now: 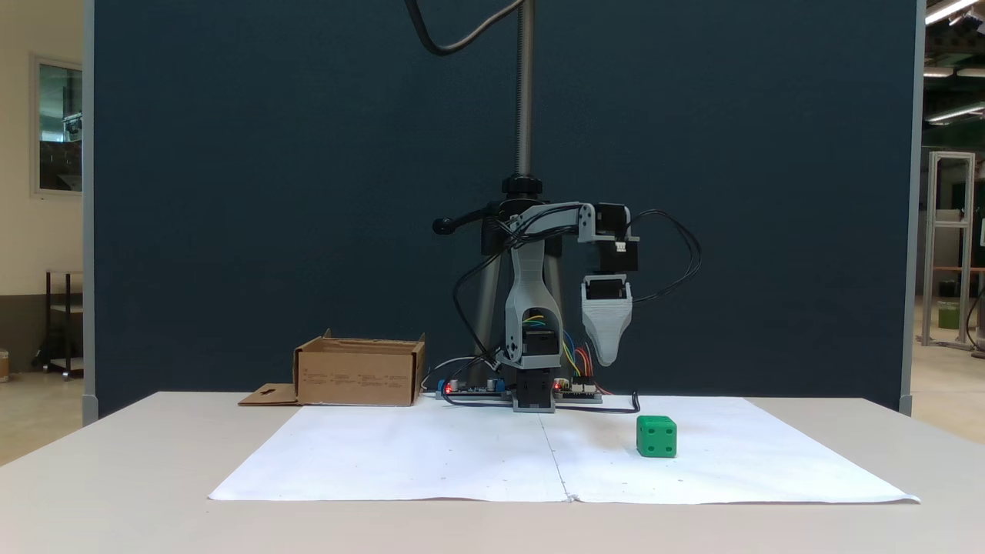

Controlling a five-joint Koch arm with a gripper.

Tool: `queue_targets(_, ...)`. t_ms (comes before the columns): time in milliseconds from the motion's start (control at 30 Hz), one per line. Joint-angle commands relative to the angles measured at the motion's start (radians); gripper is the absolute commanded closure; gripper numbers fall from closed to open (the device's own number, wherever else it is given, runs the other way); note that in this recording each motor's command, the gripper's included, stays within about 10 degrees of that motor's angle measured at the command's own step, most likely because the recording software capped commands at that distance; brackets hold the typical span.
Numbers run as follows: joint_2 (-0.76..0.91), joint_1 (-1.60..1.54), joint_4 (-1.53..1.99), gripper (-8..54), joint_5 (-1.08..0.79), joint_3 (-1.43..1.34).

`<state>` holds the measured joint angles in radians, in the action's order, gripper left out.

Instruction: Grasp a green dice and put it in the bin.

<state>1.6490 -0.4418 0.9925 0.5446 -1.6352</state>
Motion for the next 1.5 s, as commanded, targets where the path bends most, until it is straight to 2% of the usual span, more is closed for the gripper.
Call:
queue_targets(0,0.002,-0.026,-0.008,2.4,0.089,0.043)
queue_targets(633,-0.146,-0.126,-0.147,4.0,0.219,0.043)
queue_targets(1467,-0.29,-0.155,-0.316,4.0,0.222,0.041)
